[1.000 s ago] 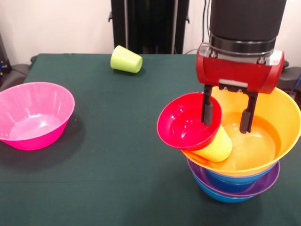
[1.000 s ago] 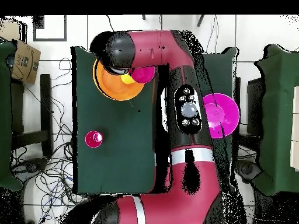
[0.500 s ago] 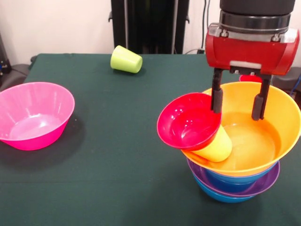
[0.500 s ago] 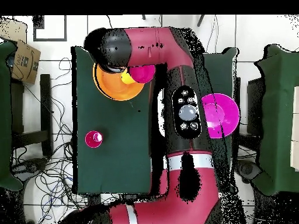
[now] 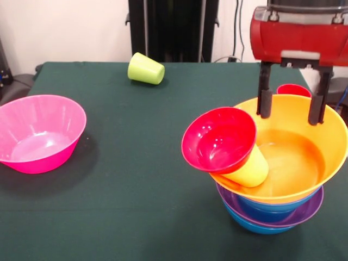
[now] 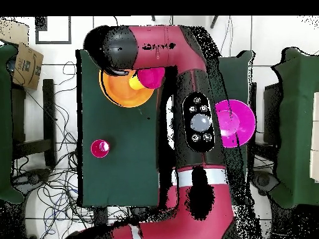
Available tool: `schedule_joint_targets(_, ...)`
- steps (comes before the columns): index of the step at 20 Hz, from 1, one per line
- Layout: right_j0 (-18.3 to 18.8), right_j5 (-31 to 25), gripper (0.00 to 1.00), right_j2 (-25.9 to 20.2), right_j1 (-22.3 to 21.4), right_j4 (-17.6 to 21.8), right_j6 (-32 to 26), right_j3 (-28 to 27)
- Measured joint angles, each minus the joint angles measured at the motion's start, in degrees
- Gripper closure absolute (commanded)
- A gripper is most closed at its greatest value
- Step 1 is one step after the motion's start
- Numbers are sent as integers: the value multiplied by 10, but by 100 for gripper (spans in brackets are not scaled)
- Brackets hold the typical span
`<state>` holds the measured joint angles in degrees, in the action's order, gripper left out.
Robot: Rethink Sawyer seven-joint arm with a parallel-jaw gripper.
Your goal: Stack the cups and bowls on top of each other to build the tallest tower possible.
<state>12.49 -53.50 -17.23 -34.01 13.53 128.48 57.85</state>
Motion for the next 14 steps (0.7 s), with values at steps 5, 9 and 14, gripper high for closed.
schedule_joint_targets(5, 0, -12, 0, 3, -19, -4, 0, 5)
schedule_joint_targets(9, 4, -54, 0, 4, -40, -9, 0, 6)
schedule_joint_targets(14, 17, -105, 0, 4, -60, -19, 0, 6)
